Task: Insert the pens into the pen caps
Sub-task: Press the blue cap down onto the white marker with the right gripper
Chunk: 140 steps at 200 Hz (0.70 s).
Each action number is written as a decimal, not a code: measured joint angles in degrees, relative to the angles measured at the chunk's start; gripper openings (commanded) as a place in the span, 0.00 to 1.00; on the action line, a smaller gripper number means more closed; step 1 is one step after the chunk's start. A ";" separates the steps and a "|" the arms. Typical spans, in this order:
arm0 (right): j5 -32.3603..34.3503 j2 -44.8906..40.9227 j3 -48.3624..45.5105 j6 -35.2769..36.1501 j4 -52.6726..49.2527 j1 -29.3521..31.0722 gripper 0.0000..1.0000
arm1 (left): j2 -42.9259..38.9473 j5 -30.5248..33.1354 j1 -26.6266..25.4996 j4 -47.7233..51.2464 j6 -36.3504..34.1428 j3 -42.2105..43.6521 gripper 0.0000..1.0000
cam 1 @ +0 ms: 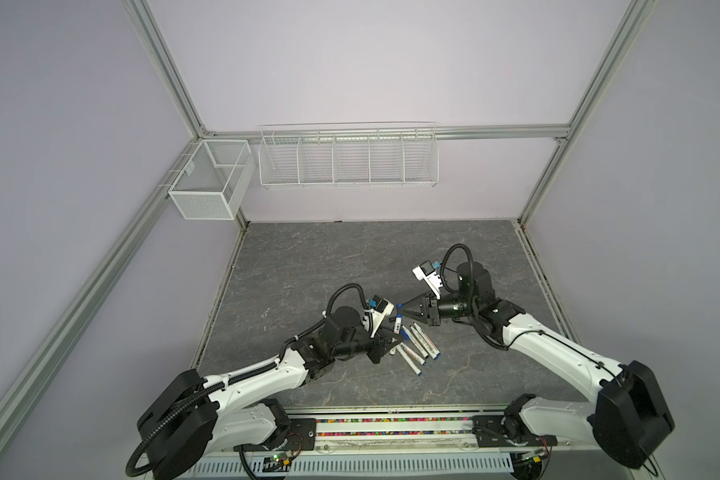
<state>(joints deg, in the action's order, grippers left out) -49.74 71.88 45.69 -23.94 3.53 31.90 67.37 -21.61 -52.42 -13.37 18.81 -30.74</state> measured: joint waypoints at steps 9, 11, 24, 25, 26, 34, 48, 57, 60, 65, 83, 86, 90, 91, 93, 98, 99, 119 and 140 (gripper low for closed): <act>-0.07 -0.26 0.00 0.11 -0.31 0.00 0.07 | 0.00 -0.39 0.00 -0.07 0.00 0.00 0.00; -0.04 -0.35 0.00 0.20 -0.39 0.00 0.07 | 0.00 -0.48 0.02 -0.09 0.02 0.00 0.00; -0.07 -0.96 0.00 0.63 -1.25 -0.02 0.07 | 0.00 -1.33 0.04 -0.35 0.02 0.00 0.00; -0.07 -1.03 0.00 0.70 -1.31 -0.02 0.07 | 0.00 -1.38 0.04 -0.37 0.02 0.00 0.00; -0.07 -1.07 0.00 0.74 -1.36 -0.02 0.07 | 0.00 -1.49 0.04 -0.42 0.02 0.00 0.00; -0.07 -1.49 0.00 1.27 -1.99 -0.02 0.07 | 0.00 -2.16 0.15 -0.57 0.02 0.00 0.00; -0.09 -2.14 0.09 2.21 -2.99 -0.04 0.07 | 0.00 -3.56 0.42 -0.90 0.04 0.00 0.00; -0.22 -2.54 0.22 2.95 -3.72 -0.04 0.07 | 0.00 -4.61 0.68 -1.07 0.04 0.00 0.00; -0.31 -2.60 0.28 3.15 -3.98 -0.04 0.07 | 0.00 -4.92 0.74 -1.11 0.04 0.00 0.00; -0.44 -2.75 0.39 3.52 -4.35 -0.04 0.07 | 0.00 -5.35 0.81 -1.22 0.04 0.00 0.00; -0.85 -3.21 0.76 4.72 -5.75 -0.17 0.07 | -0.02 -6.97 1.11 -1.46 0.15 0.00 0.00; -0.90 -3.28 0.81 4.83 -5.92 -0.22 0.07 | -0.02 -7.30 1.18 -1.55 0.17 0.00 0.00; -0.96 -3.32 0.87 5.01 -6.12 -0.24 0.07 | -0.02 -7.56 1.27 -1.60 0.20 0.00 0.00; -0.98 -3.32 0.87 5.05 -6.16 -0.24 0.07 | -0.02 -7.69 1.31 -1.62 0.20 0.00 0.00; -1.05 -3.37 0.92 5.20 -6.32 -0.26 0.07 | -0.02 -7.85 1.36 -1.66 0.22 0.00 0.00; -1.18 -3.39 0.98 5.38 -6.54 -0.28 0.07 | -0.02 -8.31 1.49 -1.68 0.22 0.00 0.00; -1.27 -3.39 1.01 5.40 -6.58 -0.28 0.07 | -0.02 -8.44 1.53 -1.68 0.24 0.00 0.00; -1.81 -3.41 1.25 6.05 -7.17 -0.33 0.07 | -0.11 -9.86 1.95 -1.73 0.44 0.00 0.00; -2.51 -3.41 1.60 6.78 -7.80 -0.42 0.07 | -0.26 -11.91 2.67 -1.75 0.72 0.00 0.00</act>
<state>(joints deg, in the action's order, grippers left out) -52.25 68.47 47.29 -17.17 -4.27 31.48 67.11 -33.52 -49.76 -15.11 19.53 -30.74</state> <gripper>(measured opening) 0.134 0.118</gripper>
